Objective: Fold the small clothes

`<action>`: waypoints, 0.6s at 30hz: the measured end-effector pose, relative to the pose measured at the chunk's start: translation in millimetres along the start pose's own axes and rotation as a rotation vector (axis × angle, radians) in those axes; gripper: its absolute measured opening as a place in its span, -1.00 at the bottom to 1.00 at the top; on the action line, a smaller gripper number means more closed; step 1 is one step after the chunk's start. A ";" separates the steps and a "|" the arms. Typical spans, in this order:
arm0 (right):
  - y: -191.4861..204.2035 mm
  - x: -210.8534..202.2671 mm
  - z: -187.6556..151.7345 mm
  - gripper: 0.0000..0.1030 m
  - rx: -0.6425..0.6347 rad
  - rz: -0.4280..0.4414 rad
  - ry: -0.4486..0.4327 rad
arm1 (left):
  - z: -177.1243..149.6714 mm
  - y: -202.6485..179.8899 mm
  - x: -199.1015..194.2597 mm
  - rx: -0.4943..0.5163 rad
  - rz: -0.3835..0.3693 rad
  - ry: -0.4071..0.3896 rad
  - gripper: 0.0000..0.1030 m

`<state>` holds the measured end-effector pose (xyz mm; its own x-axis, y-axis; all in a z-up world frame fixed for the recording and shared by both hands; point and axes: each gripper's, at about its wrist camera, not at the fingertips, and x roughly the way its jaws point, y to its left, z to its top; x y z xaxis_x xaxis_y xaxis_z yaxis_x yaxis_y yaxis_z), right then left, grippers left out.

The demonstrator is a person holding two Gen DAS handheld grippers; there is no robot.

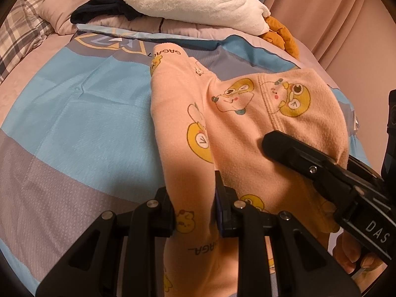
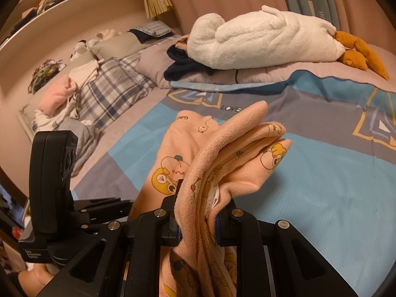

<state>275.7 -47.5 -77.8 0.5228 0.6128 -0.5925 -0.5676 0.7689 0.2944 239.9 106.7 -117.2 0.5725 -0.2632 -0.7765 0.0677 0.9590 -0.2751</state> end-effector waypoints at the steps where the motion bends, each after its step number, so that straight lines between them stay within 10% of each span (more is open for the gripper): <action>1: -0.7 1.1 0.3 -0.60 0.000 -0.001 0.001 | 0.6 -0.1 1.5 0.001 0.002 0.002 -0.53; 18: -14.3 19.6 0.4 -0.60 0.019 -0.029 0.051 | 4.4 2.8 21.8 -0.004 0.021 0.043 -0.53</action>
<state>294.2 -46.5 -93.3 0.5053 0.5807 -0.6383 -0.5407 0.7895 0.2902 256.1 104.1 -132.4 0.5379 -0.2475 -0.8059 0.0530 0.9640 -0.2607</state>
